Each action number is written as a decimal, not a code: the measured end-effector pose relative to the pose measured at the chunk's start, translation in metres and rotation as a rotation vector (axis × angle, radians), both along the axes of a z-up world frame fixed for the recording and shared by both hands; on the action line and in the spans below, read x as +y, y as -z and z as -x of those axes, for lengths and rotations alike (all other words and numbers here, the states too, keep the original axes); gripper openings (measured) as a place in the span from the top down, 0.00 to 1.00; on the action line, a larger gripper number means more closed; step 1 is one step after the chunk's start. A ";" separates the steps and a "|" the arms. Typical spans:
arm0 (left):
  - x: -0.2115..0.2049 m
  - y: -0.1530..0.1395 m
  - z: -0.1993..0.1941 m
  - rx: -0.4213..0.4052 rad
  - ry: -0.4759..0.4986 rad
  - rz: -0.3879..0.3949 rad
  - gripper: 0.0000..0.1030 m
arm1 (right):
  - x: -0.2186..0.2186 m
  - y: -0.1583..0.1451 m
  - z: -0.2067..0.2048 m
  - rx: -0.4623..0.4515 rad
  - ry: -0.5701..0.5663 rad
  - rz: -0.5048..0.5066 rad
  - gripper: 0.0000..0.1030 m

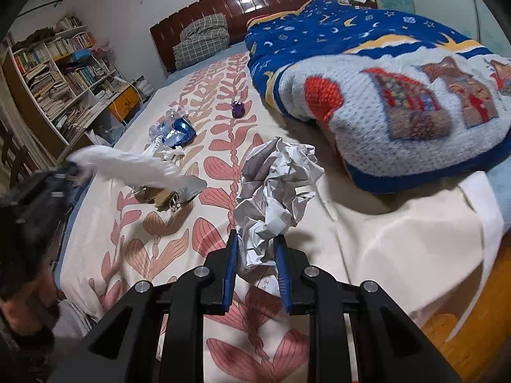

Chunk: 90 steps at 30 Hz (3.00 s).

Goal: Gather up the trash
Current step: 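Carry the paper with the right gripper over the red wastebasket, then open the right gripper to drop the paper into the basket, then grasp the silver can lid with the right gripper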

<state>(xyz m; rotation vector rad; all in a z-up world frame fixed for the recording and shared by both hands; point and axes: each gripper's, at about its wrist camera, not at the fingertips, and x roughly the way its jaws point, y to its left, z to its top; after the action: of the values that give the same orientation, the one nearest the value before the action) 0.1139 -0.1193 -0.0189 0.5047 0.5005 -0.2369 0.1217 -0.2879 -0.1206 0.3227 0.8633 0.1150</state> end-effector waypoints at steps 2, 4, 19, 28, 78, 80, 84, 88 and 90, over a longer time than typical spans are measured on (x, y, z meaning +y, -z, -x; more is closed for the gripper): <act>0.003 -0.028 0.017 0.009 0.040 0.080 0.99 | -0.005 -0.009 0.008 -0.007 0.002 -0.007 0.78; 0.005 -0.049 0.026 0.055 0.086 0.185 0.99 | -0.010 -0.023 0.022 -0.023 0.004 0.002 0.78; -0.114 0.038 0.103 0.670 0.461 0.496 0.99 | -0.131 -0.031 0.213 0.134 0.237 0.075 0.78; -0.202 0.206 0.146 0.943 0.430 0.167 0.99 | -0.168 0.131 0.282 0.429 0.315 -0.021 0.78; 0.143 0.064 0.026 0.335 -0.240 0.637 0.17 | 0.136 0.025 -0.125 0.054 -0.389 0.206 0.15; 0.146 0.063 0.027 0.342 -0.232 0.641 0.17 | 0.133 0.037 -0.149 0.099 -0.386 0.204 0.15; 0.149 0.065 0.027 0.348 -0.226 0.652 0.17 | 0.135 0.058 -0.170 0.155 -0.438 0.203 0.15; 0.149 0.068 0.024 0.360 -0.229 0.663 0.17 | 0.142 0.067 -0.181 0.166 -0.456 0.221 0.15; 0.148 0.069 0.023 0.364 -0.225 0.661 0.17 | 0.143 0.069 -0.184 0.171 -0.446 0.233 0.23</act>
<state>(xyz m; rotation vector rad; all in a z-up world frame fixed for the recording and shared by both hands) 0.0907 0.0282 -0.0879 -0.2467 0.7855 -0.2632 0.3059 -0.1450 -0.1892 -0.0844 1.0976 0.4013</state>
